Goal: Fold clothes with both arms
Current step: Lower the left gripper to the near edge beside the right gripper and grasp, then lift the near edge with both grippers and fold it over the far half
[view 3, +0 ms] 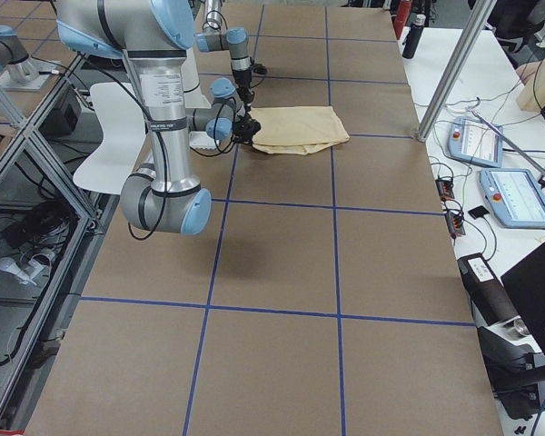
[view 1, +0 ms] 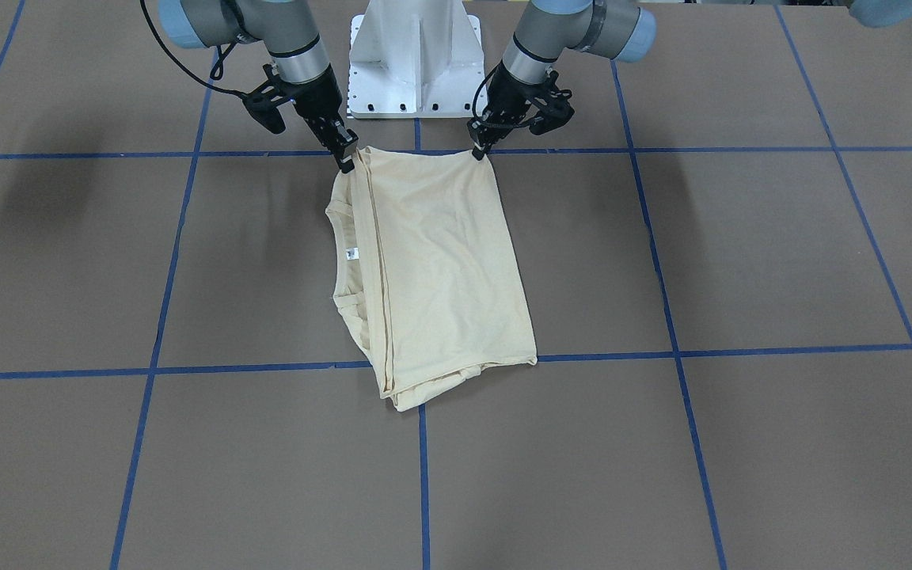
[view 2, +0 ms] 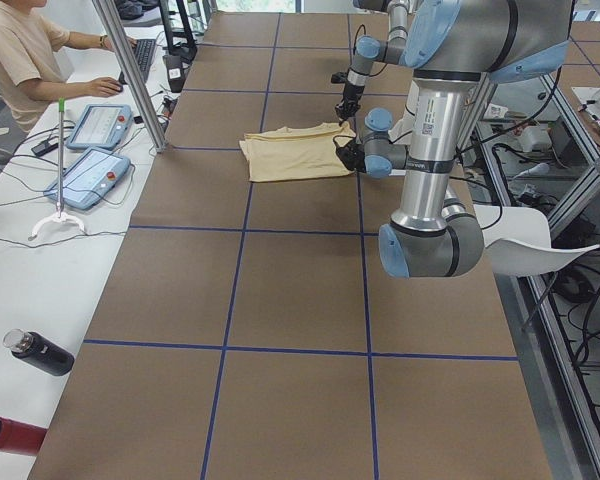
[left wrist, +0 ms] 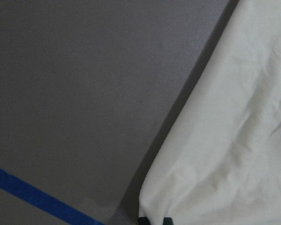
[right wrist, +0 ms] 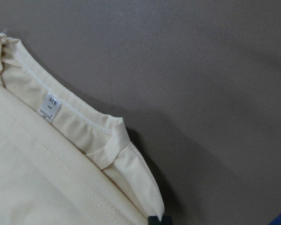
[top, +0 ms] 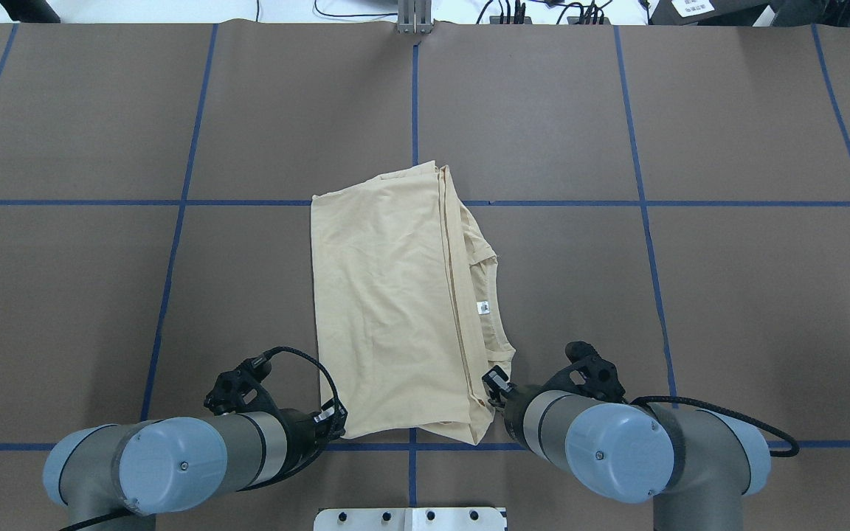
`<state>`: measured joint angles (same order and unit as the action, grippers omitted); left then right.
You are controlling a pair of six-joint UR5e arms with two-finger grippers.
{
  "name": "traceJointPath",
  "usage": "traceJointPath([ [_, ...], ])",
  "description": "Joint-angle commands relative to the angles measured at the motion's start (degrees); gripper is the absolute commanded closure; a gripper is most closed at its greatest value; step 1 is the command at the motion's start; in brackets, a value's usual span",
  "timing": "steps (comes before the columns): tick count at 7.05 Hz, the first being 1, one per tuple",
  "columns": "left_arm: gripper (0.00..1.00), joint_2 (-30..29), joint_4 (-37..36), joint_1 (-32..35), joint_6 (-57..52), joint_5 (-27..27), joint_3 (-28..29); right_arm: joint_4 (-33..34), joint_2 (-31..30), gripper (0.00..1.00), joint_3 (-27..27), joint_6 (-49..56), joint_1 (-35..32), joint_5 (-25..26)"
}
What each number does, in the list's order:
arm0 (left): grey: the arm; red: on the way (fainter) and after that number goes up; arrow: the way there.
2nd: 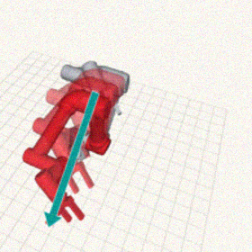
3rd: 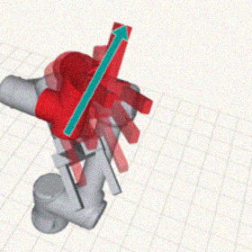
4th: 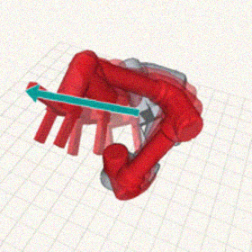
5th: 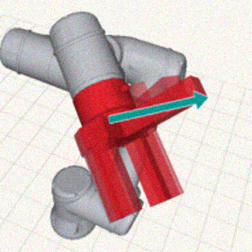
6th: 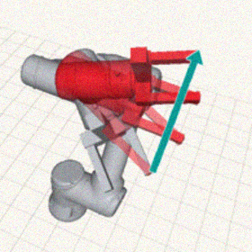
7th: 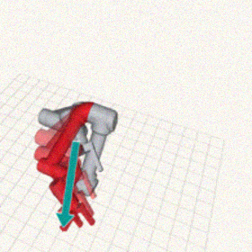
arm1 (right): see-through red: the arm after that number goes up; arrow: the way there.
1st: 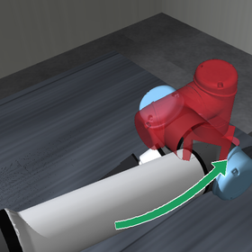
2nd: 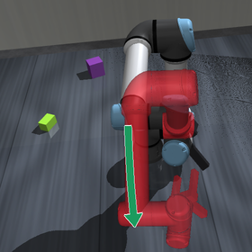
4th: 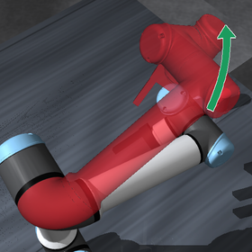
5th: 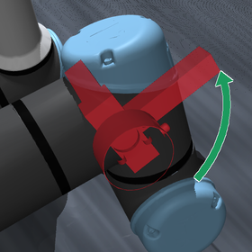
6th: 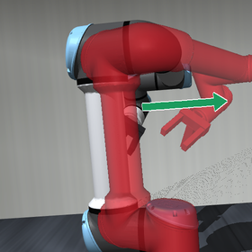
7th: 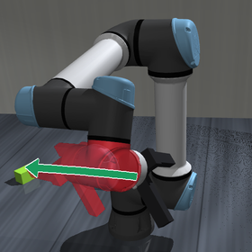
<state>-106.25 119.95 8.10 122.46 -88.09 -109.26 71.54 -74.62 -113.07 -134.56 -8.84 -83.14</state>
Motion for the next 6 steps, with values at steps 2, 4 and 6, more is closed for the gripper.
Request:
traceJointPath([
  [2,1.00,4.79,-0.77,0.77,-0.38,-3.74,-10.74,0.00,-3.92,1.00,-5.89,-0.09,0.05,-0.26],
  [4,1.00,5.70,-0.86,4.00,-5.78,-6.03,-15.62,0.96,-4.05,1.00,-11.28,-1.84,-1.43,-0.53],
  [6,1.00,3.52,-1.04,18.11,-17.65,-13.63,-11.35,13.11,11.42,1.00,-2.48,0.16,-13.42,-10.03],
])
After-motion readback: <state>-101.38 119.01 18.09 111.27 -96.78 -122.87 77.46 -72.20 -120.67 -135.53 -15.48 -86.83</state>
